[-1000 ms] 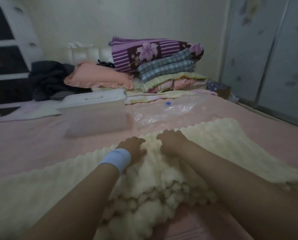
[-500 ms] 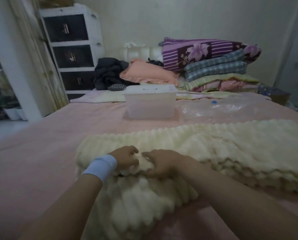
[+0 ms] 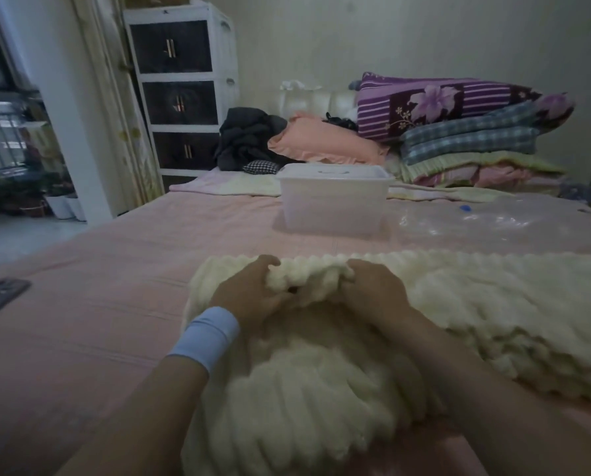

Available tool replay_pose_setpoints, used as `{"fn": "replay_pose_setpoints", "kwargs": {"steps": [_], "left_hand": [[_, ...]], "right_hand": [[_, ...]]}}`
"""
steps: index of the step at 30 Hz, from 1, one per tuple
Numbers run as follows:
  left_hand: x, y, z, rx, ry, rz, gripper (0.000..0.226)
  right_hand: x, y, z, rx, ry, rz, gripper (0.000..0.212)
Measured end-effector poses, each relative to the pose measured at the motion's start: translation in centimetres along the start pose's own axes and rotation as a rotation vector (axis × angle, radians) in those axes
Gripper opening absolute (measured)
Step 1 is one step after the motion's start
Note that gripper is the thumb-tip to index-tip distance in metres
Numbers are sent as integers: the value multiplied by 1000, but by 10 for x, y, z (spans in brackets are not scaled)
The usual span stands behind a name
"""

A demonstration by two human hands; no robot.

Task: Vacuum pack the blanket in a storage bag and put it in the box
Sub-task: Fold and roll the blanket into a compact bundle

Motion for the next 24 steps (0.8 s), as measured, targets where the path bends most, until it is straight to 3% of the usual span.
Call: {"fn": "replay_pose_setpoints", "kwargs": {"steps": [2, 4, 9, 12, 14, 16, 18, 21, 24], "left_hand": [[-6, 12, -2, -86, 30, 179, 97], [-19, 24, -1, -131, 111, 314, 99], [-18, 16, 4, 107, 222, 204, 51], [6, 5, 2, 173, 312, 195, 30], [20, -6, 2, 219, 230, 329, 25], [28, -17, -3, 246, 15, 386, 34], [38, -14, -19, 187, -73, 381, 32], [66, 14, -52, 46, -42, 349, 8], [88, 35, -88, 17, -282, 190, 8]], "right_hand": [[7, 2, 5, -53, 23, -5, 45], [8, -1, 3, -98, -32, -28, 51], [1, -7, -5, -52, -6, -132, 55], [0, -11, -6, 32, -48, -78, 30], [0, -14, -12, 146, -176, -139, 10], [2, -15, -23, 169, -274, -164, 21], [16, -19, -31, 196, -242, -163, 32], [47, -28, -40, 276, -109, -160, 29], [81, -23, -51, 299, -124, -15, 14]]}}
Point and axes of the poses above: each hand's wrist, its own z-axis towards the middle knuckle, its own x-axis out of the back of the hand, y = z × x, the point moved 4 cm from there along z, towards the middle knuckle, and after that the axes turned 14 degrees about x, right-handed, at the moved point
